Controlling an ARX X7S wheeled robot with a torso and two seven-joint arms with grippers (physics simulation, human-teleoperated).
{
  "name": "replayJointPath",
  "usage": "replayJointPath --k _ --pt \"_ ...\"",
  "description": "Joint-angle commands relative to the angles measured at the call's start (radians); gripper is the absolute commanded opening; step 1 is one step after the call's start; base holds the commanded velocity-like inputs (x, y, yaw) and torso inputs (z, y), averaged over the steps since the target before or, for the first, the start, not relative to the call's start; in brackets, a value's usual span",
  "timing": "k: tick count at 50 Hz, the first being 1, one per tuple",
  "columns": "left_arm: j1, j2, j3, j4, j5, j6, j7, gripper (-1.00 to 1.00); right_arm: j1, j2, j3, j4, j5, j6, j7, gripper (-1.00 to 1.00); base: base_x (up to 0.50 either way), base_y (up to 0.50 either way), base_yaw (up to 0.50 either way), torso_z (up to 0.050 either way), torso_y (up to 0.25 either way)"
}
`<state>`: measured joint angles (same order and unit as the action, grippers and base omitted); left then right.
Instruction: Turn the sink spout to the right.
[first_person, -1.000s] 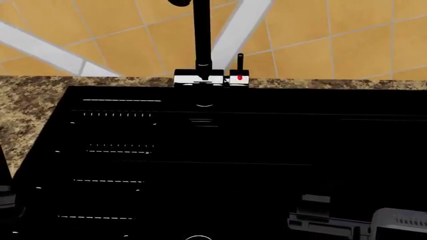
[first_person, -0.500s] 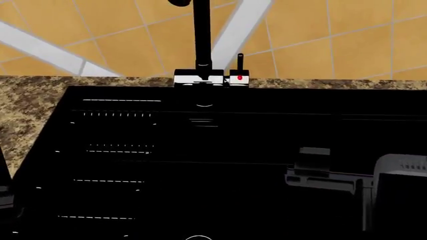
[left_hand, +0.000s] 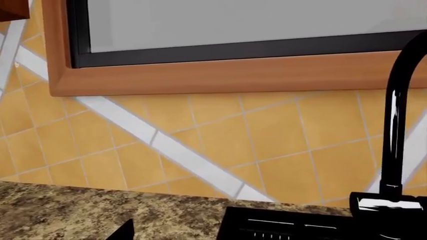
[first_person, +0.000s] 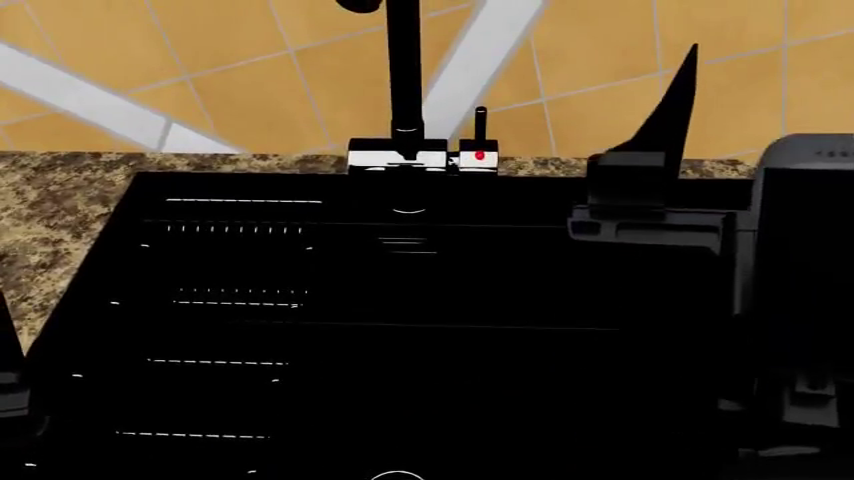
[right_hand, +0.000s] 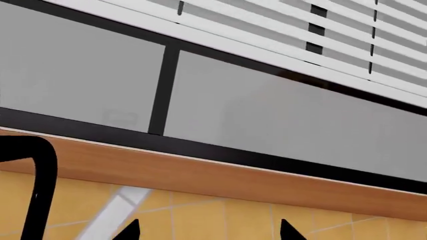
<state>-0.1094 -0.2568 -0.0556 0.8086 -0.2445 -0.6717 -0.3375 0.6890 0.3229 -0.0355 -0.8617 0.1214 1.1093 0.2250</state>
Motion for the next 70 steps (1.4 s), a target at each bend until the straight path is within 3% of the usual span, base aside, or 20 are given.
replayJointPath --k 1,40,70 --pt "0.019 0.000 0.007 -0.008 0.004 0.046 0.013 1.00 0.108 0.011 -0.027 0.004 -0.003 0.066 -0.004 1.00 0.00 0.00 0.00 0.000 0.000" --pt "0.020 -0.012 0.036 -0.012 -0.008 0.045 -0.012 1.00 0.320 -0.120 -0.053 0.248 0.103 0.115 -0.065 1.00 0.00 0.00 0.00 0.000 0.000" --pt "0.032 -0.025 0.045 -0.009 -0.019 0.053 -0.027 1.00 0.359 -0.120 -0.089 0.330 0.113 0.118 -0.060 1.00 0.00 0.00 0.00 0.000 0.000"
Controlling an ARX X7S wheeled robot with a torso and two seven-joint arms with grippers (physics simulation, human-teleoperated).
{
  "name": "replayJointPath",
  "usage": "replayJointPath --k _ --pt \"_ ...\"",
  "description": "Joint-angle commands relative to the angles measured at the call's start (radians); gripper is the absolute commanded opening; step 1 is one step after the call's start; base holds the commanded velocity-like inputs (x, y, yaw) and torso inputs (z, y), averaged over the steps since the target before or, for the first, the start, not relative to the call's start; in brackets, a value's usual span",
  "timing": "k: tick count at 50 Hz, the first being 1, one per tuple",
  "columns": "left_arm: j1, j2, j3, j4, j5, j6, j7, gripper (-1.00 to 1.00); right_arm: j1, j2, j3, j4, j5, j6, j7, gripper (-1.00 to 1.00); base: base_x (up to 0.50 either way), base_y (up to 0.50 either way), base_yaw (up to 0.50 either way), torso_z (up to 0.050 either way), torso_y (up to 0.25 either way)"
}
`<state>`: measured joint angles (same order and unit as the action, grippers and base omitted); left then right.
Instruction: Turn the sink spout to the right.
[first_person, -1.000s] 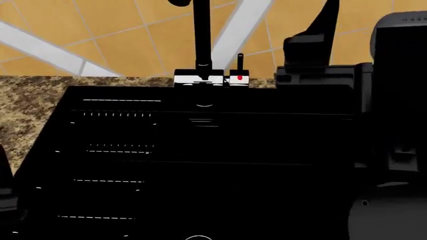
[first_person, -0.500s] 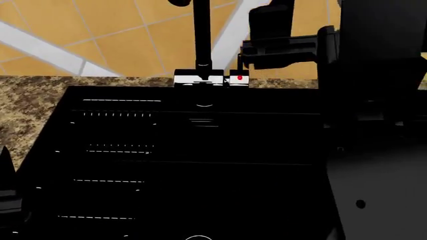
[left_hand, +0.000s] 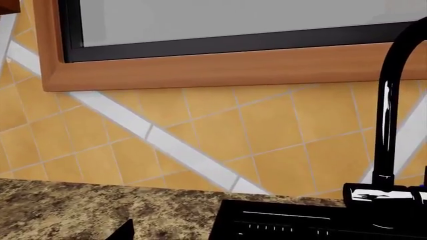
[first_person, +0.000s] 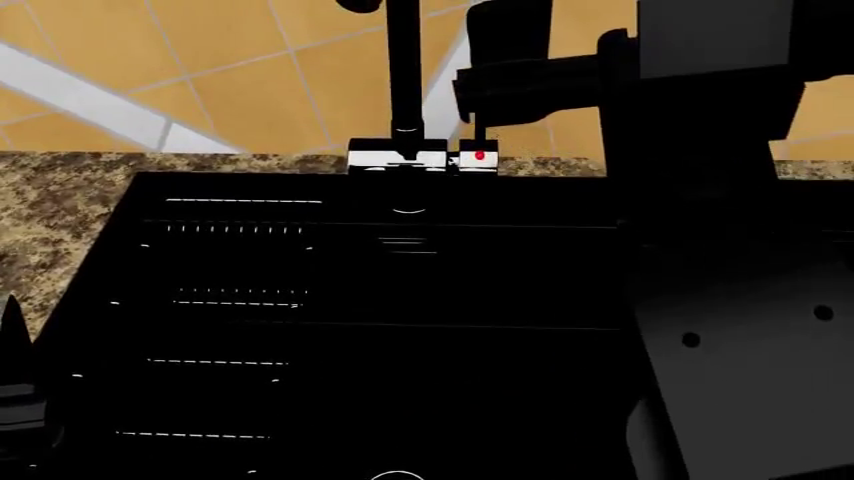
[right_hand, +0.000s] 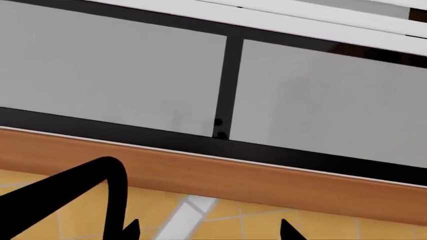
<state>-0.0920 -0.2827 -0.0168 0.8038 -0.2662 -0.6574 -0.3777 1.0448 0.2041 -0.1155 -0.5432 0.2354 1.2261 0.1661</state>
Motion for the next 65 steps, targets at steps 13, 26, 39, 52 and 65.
replayJointPath --k 13,26,39,52,65 --pt "0.017 0.006 -0.010 -0.008 -0.011 0.034 -0.003 1.00 0.118 -0.079 0.036 -0.066 0.054 0.198 0.018 1.00 0.00 0.00 0.00 0.000 0.000" --pt "0.020 0.003 -0.011 -0.012 -0.018 0.039 -0.010 1.00 0.164 -0.115 0.053 -0.121 0.110 0.304 0.018 1.00 0.00 0.00 0.00 0.000 0.000" --pt "0.019 0.000 -0.012 -0.014 -0.028 0.037 -0.018 1.00 0.207 -0.121 0.018 -0.129 0.162 0.295 0.021 1.00 0.00 0.00 0.00 0.000 0.000" --pt "0.017 -0.005 -0.011 -0.013 -0.036 0.028 -0.027 1.00 0.198 -0.172 -0.013 -0.051 0.191 0.178 0.025 1.00 0.00 0.00 0.00 0.000 0.000" --pt "0.019 -0.008 -0.012 -0.016 -0.045 0.036 -0.030 1.00 0.154 -0.187 -0.043 0.031 0.243 0.062 0.079 1.00 0.00 0.00 0.00 0.000 0.000"
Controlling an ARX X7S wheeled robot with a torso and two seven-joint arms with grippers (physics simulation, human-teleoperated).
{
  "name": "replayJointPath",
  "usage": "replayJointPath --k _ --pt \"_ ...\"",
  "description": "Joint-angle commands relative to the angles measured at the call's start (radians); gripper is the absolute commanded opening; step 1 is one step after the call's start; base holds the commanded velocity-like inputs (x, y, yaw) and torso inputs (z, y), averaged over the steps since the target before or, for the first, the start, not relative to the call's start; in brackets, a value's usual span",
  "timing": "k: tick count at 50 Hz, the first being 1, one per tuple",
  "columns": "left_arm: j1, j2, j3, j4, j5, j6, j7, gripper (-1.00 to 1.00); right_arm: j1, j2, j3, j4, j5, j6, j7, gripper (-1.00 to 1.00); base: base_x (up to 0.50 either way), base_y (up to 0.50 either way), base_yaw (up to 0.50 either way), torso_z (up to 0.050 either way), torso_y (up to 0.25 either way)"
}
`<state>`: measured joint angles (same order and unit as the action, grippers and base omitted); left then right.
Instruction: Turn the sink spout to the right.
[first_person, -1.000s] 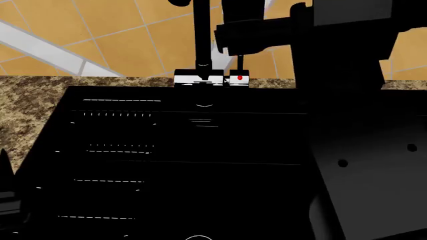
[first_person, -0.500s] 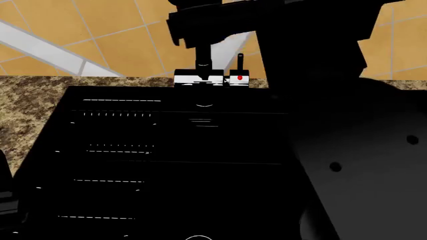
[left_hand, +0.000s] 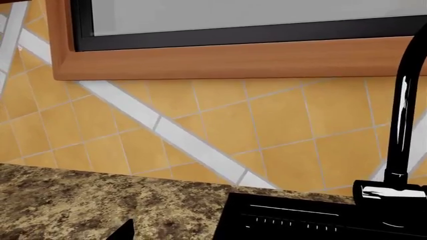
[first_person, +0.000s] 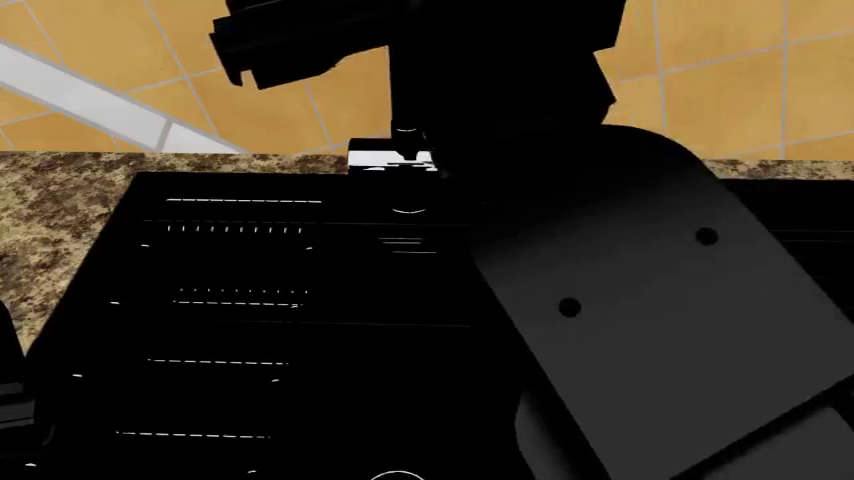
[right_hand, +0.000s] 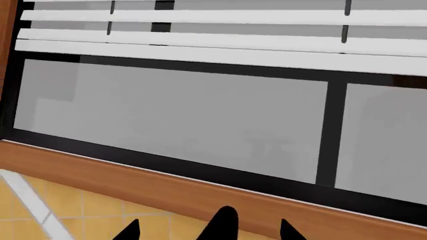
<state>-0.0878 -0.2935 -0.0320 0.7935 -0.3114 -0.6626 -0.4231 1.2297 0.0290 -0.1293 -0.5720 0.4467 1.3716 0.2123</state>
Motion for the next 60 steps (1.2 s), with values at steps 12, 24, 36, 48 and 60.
replayJointPath --k 12,24,36,48,60 --pt "0.017 -0.002 0.005 -0.003 -0.006 0.044 0.011 1.00 -0.088 0.004 -0.053 0.116 0.055 -0.137 0.071 1.00 0.00 0.00 0.00 0.000 0.000" --pt "0.019 -0.005 0.007 -0.004 -0.008 0.055 0.007 1.00 -0.128 -0.003 -0.078 0.151 0.096 -0.172 0.092 1.00 0.00 0.00 0.00 0.000 0.000" --pt "0.021 -0.008 0.012 -0.005 -0.009 0.060 0.001 1.00 -0.140 0.009 -0.091 0.159 0.146 -0.179 0.122 1.00 0.00 0.00 0.00 0.000 0.000" --pt "0.024 -0.012 0.011 -0.004 -0.016 0.067 -0.001 1.00 -0.199 0.022 -0.116 0.164 0.168 -0.212 0.139 1.00 0.00 0.00 0.00 0.000 0.000" --pt "0.027 -0.015 0.012 -0.005 -0.018 0.075 -0.004 1.00 -0.194 0.050 -0.156 0.226 0.145 -0.292 0.131 1.00 0.00 0.00 0.00 0.000 0.000"
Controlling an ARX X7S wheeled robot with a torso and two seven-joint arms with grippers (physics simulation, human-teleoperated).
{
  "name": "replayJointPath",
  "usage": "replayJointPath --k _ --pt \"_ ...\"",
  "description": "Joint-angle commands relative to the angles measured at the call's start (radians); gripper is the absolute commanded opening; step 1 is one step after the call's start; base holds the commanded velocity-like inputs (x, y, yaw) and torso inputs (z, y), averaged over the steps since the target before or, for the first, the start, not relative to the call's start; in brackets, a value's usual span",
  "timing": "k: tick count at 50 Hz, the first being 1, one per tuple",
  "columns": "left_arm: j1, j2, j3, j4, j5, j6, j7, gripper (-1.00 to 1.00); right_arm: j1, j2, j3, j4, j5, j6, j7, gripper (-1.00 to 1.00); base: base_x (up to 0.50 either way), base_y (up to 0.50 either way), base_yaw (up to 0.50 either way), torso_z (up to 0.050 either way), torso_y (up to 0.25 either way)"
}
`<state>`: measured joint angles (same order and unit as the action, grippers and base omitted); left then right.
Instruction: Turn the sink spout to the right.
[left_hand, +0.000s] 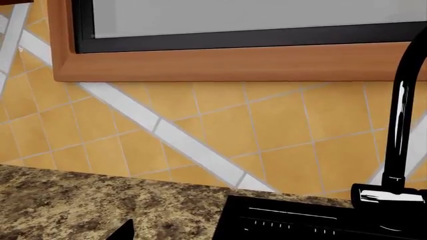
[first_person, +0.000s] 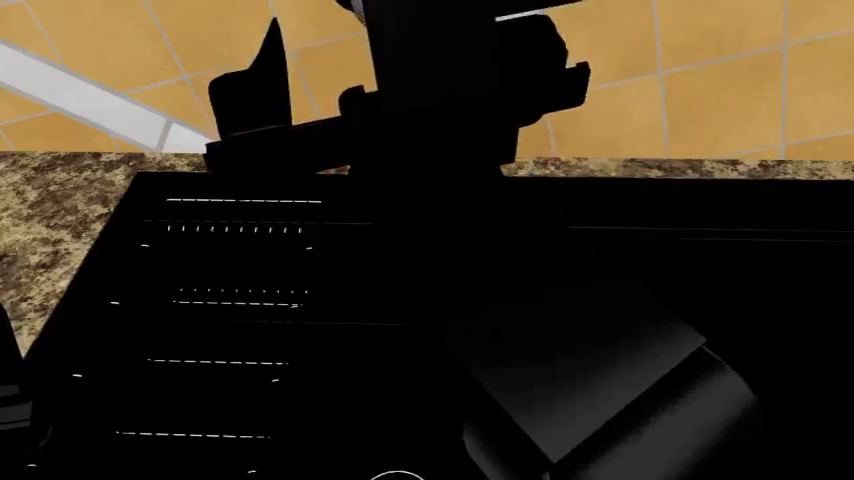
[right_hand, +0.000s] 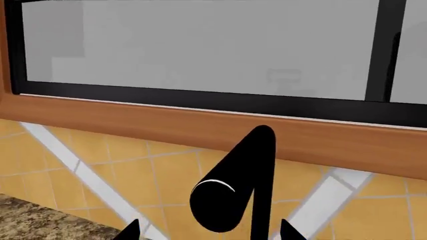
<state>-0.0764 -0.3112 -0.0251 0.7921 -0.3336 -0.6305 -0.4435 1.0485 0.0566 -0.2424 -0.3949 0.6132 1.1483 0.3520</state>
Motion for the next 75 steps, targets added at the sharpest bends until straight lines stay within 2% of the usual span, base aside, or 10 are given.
replayJointPath --k 1,17,31,41,75 --pt "0.017 0.002 0.005 -0.005 0.004 0.045 0.016 1.00 -0.010 0.022 -0.049 0.062 -0.026 -0.084 -0.014 1.00 0.00 0.00 0.00 0.000 0.000" --pt "0.019 -0.003 0.006 0.000 -0.003 0.050 0.012 1.00 0.033 0.037 -0.097 0.211 -0.069 -0.206 -0.053 1.00 0.00 0.00 0.00 0.000 0.000" --pt "0.018 -0.007 0.011 -0.002 -0.007 0.053 0.008 1.00 0.057 0.041 -0.105 0.223 -0.054 -0.209 -0.044 1.00 0.00 0.00 0.00 0.000 0.000" --pt "0.021 -0.011 0.007 -0.004 -0.014 0.065 0.010 1.00 0.096 0.020 -0.137 0.302 -0.059 -0.269 -0.070 1.00 0.00 0.00 0.00 0.000 0.000" --pt "0.020 -0.019 0.018 -0.002 -0.022 0.067 -0.004 1.00 0.112 0.077 -0.144 0.365 -0.067 -0.323 -0.052 1.00 0.00 0.00 0.00 0.000 0.000"
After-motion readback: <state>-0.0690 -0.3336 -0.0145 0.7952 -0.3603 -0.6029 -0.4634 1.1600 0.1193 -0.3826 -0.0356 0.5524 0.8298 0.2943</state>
